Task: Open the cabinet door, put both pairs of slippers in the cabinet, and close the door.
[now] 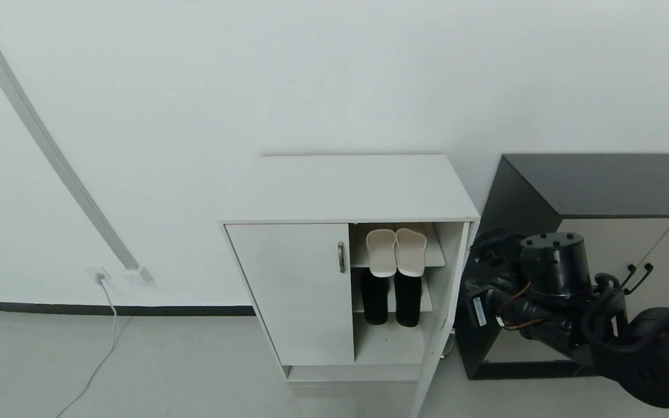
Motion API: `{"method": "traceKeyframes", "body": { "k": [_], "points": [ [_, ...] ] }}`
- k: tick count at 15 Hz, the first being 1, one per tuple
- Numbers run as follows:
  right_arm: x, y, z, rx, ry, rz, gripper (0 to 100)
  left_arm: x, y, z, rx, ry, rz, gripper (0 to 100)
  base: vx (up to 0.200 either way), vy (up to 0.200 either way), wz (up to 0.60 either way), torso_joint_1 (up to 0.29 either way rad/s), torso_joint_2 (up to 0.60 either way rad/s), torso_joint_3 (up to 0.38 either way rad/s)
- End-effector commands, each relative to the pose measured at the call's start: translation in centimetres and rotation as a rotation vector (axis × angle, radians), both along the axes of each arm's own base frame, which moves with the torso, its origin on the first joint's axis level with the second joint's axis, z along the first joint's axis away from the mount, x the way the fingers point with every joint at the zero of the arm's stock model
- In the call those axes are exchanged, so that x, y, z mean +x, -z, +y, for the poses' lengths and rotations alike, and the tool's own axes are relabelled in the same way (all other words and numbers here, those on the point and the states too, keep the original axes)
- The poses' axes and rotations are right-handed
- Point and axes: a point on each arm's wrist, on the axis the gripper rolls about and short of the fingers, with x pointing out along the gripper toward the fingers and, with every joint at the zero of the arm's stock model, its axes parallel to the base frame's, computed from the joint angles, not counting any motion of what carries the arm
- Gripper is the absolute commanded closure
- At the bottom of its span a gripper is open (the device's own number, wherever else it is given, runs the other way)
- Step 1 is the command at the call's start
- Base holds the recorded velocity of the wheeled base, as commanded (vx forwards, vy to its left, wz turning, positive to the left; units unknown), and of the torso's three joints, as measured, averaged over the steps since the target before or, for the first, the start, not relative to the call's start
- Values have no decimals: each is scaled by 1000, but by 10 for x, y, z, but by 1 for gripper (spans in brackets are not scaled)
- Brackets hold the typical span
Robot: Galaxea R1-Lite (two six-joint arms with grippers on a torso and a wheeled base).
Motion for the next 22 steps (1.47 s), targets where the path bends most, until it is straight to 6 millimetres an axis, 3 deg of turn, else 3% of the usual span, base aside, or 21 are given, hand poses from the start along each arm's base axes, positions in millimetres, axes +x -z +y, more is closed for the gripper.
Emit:
{"method": "traceKeyframes", "body": {
  "k": [1, 9, 15, 22],
  "points": [
    [1, 8, 1, -16, -3, 26, 100, 0, 0, 0, 0, 0, 0, 100, 0, 0, 0, 0, 0, 0],
    [18, 46, 18, -20, -18, 60, 100, 0, 0, 0, 0, 0, 0, 100, 0, 0, 0, 0, 0, 0],
    [53, 77, 51, 180, -47, -83, 100, 0, 0, 0, 0, 0, 0, 100, 0, 0, 0, 0, 0, 0],
    [85, 90, 79, 351, -78, -217, 100, 0, 0, 0, 2, 0, 0, 100, 0, 0, 0, 0, 0, 0]
  ]
}}
